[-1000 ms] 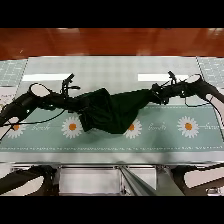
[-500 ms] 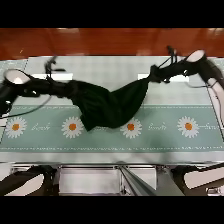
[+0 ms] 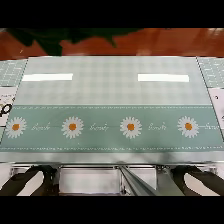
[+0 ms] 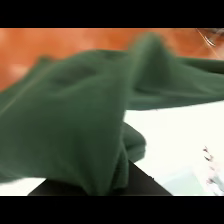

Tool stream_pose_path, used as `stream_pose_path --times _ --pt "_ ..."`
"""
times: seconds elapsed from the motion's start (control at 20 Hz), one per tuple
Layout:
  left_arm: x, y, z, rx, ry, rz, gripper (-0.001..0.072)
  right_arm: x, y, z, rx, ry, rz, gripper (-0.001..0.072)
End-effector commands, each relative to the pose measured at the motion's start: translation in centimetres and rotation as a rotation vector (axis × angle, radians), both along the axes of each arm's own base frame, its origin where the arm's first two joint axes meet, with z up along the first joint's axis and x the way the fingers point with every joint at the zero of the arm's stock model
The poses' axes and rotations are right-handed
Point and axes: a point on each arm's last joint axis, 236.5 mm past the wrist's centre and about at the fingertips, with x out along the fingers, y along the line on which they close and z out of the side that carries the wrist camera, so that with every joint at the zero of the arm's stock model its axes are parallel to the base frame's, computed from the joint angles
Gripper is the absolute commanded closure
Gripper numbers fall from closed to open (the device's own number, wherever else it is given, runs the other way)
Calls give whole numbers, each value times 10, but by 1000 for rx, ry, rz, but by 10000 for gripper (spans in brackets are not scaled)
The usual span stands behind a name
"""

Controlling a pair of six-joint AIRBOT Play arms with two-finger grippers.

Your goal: Fold the shirts.

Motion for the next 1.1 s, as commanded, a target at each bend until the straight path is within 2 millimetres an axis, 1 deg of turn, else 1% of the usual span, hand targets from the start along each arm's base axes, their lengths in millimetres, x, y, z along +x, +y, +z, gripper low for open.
stream_pose_path --times 0.0,0.05,0.1,0.15,0.2,0.3,0.35,0.4,0.45,0.5,0.55,0.6,0.7,0.75,0.8,0.9,1.0,1.05 --pt "-45 12 21 127 -40 28 683 -100 -37 76 -81 -227 -176 687" --pt "-56 11 14 160 -15 18 683 -122 -48 80 -92 -239 -223 687" --pt "-67 8 6 186 16 -6 683 -140 -55 78 -97 -226 -258 687" --pt "-78 5 -1 205 48 -34 683 -155 -60 69 -112 -187 -276 687" --pt "-87 2 -9 222 79 -59 683 -166 -63 55 -129 -132 -285 687" --pt "-98 -1 -25 243 126 -91 683 -185 -70 19 -160 13 -306 687" --pt "-101 -1 -36 242 158 -102 683 -190 -72 3 -159 70 -312 687" --pt "-101 -1 -50 233 197 -109 683 -192 -71 -11 -152 111 -312 687" --pt "-100 -1 -67 219 244 -117 683 -192 -69 -31 -143 164 -303 687" --pt "-99 -1 -89 201 305 -126 683 -191 -65 -54 -135 225 -286 687" --pt "-98 -2 -113 181 373 -139 683 -188 -58 -84 -130 301 -255 687" --pt "-99 -5 -142 162 449 -162 683 -185 -53 -116 -120 382 -231 687" --pt "-97 -12 -198 132 548 -194 683 -177 -45 -187 -107 559 -193 687" --pt "-92 -14 -226 110 588 -185 682 -171 -45 -224 -99 638 -197 687" --pt "-84 -14 -250 88 613 -155 683 -162 -45 -257 -89 697 -204 687" --pt "-58 -3 -290 46 633 -46 683 -139 -43 -309 -57 749 -209 687" --pt "-28 10 -314 23 640 46 683 -115 -45 -349 -42 797 -227 687" --pt "-15 14 -324 11 652 73 683 -101 -46 -361 -41 813 -233 687"
